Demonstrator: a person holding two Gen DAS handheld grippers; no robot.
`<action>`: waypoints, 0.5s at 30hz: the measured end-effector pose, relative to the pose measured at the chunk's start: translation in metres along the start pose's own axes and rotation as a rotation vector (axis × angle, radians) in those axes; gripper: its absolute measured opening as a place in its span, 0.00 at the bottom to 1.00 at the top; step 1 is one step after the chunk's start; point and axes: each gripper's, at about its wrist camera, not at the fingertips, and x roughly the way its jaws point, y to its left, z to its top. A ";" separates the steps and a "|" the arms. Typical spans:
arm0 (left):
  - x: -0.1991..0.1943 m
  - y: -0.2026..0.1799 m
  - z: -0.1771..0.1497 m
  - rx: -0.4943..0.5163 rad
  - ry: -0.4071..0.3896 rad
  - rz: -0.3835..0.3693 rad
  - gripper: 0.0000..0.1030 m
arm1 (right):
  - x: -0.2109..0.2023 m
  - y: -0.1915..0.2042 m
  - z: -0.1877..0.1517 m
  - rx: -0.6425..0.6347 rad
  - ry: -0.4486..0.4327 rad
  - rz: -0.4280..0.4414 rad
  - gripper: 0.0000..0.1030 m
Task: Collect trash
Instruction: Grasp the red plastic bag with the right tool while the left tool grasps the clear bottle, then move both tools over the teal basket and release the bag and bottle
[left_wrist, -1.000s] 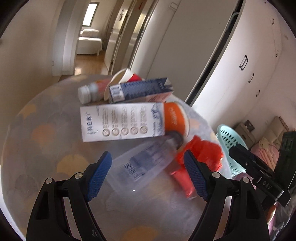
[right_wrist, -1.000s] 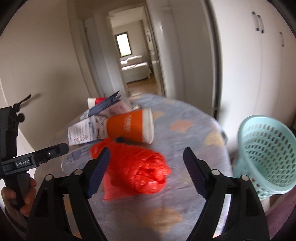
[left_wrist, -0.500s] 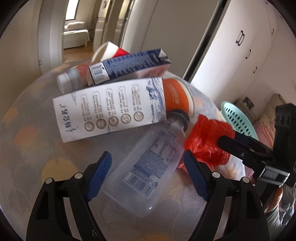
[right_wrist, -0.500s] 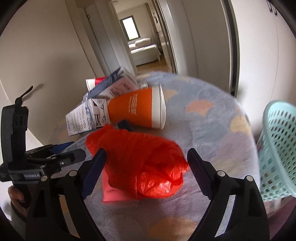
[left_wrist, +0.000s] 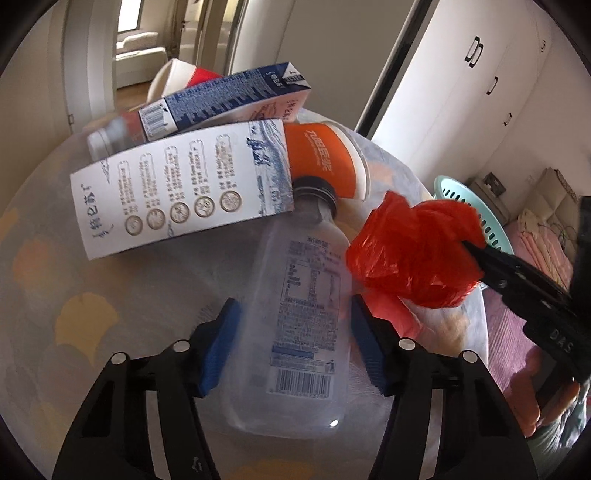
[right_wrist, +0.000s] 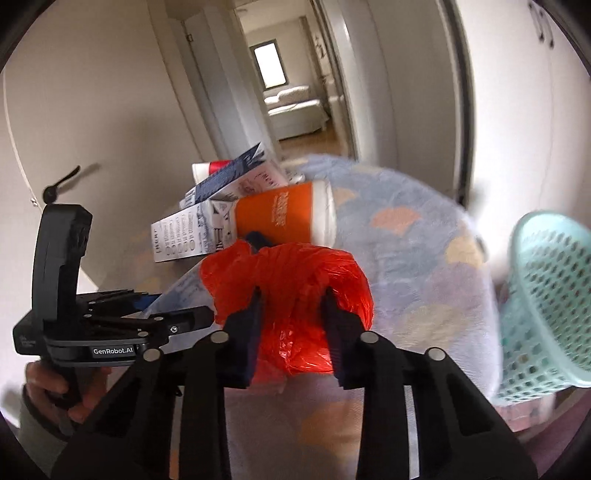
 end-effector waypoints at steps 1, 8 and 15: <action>-0.001 -0.002 -0.001 0.003 -0.005 0.003 0.57 | -0.004 0.001 0.000 -0.009 -0.013 -0.036 0.26; -0.013 -0.024 -0.011 0.015 -0.060 0.008 0.54 | -0.021 -0.018 0.000 0.024 -0.051 -0.169 0.26; -0.028 -0.048 -0.001 0.062 -0.105 -0.051 0.52 | -0.034 -0.041 0.004 0.070 -0.074 -0.199 0.25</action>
